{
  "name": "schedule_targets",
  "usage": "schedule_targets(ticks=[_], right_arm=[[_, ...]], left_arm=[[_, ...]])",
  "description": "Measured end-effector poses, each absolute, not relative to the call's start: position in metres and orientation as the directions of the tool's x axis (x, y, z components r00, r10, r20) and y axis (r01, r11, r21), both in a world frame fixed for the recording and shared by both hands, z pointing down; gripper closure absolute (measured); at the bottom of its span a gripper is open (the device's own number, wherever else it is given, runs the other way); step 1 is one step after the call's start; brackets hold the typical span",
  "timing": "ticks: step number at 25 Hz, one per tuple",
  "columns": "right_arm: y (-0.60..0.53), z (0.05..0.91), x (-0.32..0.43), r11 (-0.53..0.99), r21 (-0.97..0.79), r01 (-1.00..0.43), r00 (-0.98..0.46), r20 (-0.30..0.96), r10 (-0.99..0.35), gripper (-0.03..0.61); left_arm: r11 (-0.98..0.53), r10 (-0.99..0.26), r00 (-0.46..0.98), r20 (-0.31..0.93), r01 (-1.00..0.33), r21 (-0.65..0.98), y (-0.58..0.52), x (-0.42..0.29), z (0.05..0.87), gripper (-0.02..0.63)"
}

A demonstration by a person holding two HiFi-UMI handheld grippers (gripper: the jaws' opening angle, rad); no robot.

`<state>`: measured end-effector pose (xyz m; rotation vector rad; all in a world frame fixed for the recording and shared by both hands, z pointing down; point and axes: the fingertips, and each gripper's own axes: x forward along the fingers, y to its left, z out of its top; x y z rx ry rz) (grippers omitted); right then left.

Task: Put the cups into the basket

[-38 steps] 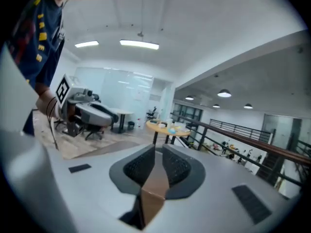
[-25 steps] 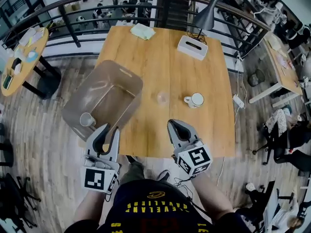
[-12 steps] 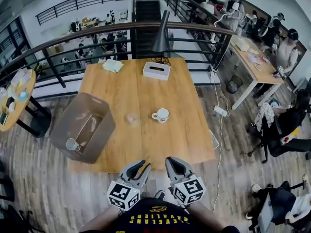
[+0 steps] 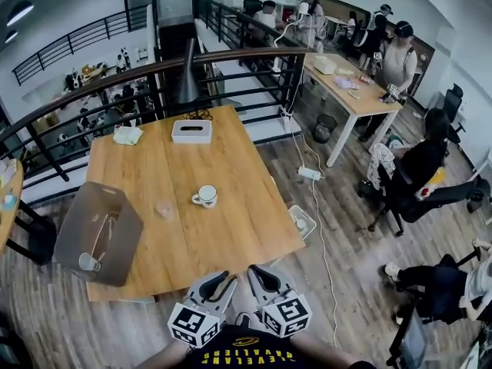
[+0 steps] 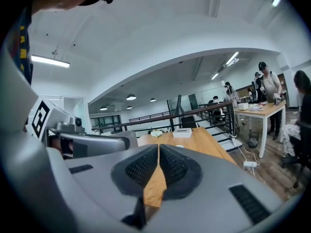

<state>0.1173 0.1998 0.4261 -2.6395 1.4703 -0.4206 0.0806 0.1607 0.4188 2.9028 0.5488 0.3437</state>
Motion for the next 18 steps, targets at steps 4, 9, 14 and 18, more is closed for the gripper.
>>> schedule_targets(ticks=[4,9,14,18], right_arm=[[0.217,0.427,0.118,-0.562,-0.206,-0.801,0.527,0.201,-0.826,0.558],[0.235,0.422,0.126,-0.606,-0.2,-0.77,0.576,0.19,-0.795,0.558],[0.239,0.422,0.129,-0.62,-0.21,-0.756,0.588,0.2,-0.784,0.558],[0.241,0.422,0.13,-0.623,-0.209,-0.754,0.594,0.189,-0.782,0.558]], left_arm=[[-0.898,0.424,0.885,0.192,0.384,0.214,0.18,0.089,0.42,0.524],[-0.876,0.473,0.861,0.186,0.436,0.206,0.196,0.101,0.415,0.523],[-0.843,0.533,0.821,0.204,0.495,0.211,0.21,0.11,0.415,0.526],[-0.829,0.554,0.811,0.184,0.521,0.201,0.215,0.114,0.408,0.523]])
